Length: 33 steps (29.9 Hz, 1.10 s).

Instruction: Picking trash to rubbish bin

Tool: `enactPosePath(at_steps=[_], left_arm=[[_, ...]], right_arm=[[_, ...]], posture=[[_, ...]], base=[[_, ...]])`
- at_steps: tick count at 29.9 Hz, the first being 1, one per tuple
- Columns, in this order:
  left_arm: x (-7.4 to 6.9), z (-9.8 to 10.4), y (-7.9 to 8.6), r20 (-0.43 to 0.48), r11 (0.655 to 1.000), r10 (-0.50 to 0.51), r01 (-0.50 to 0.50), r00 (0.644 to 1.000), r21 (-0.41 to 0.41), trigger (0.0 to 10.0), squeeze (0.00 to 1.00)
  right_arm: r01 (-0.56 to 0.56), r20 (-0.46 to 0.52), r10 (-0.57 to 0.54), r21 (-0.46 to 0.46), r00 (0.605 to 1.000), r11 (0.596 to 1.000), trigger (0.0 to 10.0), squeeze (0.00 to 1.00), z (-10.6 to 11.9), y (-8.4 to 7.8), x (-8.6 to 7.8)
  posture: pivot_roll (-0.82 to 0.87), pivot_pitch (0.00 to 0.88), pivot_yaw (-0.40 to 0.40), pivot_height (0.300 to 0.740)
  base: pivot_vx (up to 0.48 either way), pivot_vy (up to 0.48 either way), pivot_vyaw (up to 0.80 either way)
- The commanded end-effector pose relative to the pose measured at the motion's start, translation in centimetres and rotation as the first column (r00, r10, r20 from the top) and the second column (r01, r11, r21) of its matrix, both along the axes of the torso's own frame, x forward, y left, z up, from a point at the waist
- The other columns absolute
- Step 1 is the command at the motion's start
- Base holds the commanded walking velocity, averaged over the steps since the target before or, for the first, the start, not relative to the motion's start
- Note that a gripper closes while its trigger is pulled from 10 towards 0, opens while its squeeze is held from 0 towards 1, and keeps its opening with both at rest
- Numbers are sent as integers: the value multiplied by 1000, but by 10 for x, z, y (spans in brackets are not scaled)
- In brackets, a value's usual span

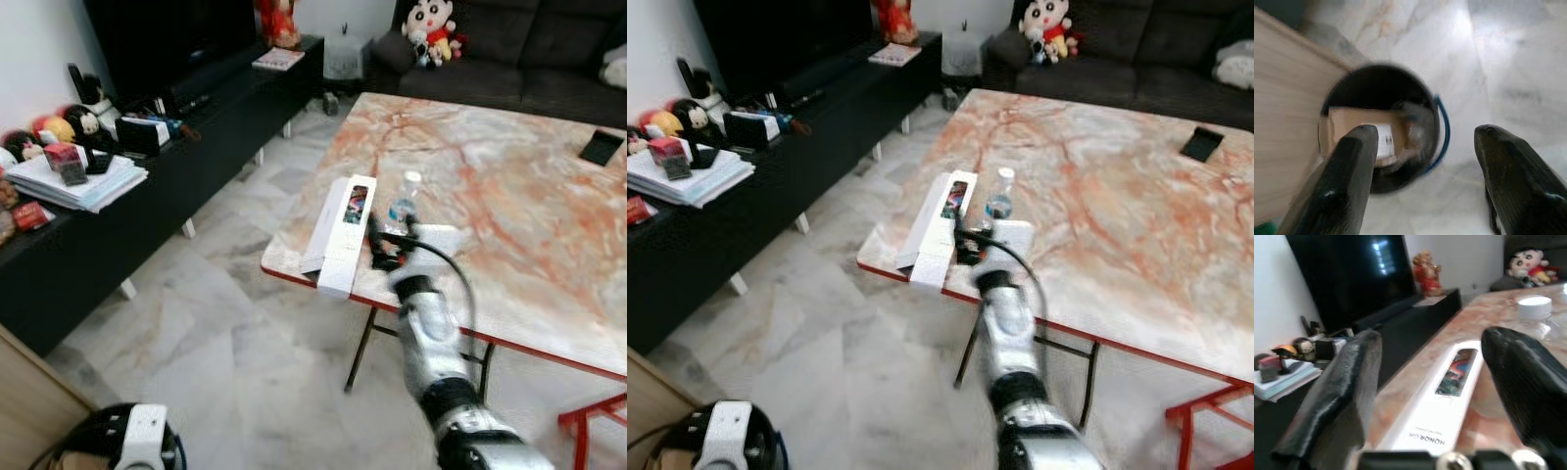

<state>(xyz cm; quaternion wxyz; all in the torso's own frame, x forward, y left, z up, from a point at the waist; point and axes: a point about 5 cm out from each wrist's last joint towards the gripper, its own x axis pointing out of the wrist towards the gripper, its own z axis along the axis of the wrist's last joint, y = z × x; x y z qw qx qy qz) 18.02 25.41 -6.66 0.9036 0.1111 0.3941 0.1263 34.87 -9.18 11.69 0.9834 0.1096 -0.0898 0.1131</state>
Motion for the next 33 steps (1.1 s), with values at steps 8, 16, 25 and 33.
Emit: enactPosePath(at_steps=[8,16,25,33], left_arm=[[0,-2,-5,-8,1000,-15,14,1000,-14,10000,0],[-1,-2,-5,-8,1000,-14,14,1000,-13,10000,0],[0,-1,-3,-4,1000,-14,14,1000,-10,10000,0],[0,0,-1,1,1000,-7,7,1000,-7,10000,0]], right_arm=[[30,30,-30,0,999,1000,10000,0,8,-11,4],[29,52,-29,0,998,1000,10000,0,10,-10,3],[28,68,-28,2,997,1000,10000,0,12,-6,2],[33,82,-33,3,996,999,10000,0,14,-8,2]], posture=[[-21,0,5,740],[-18,0,7,740],[-15,0,11,740],[-14,0,13,740]], base=[[299,0,0],[297,0,-200],[297,0,-267],[297,0,0]])
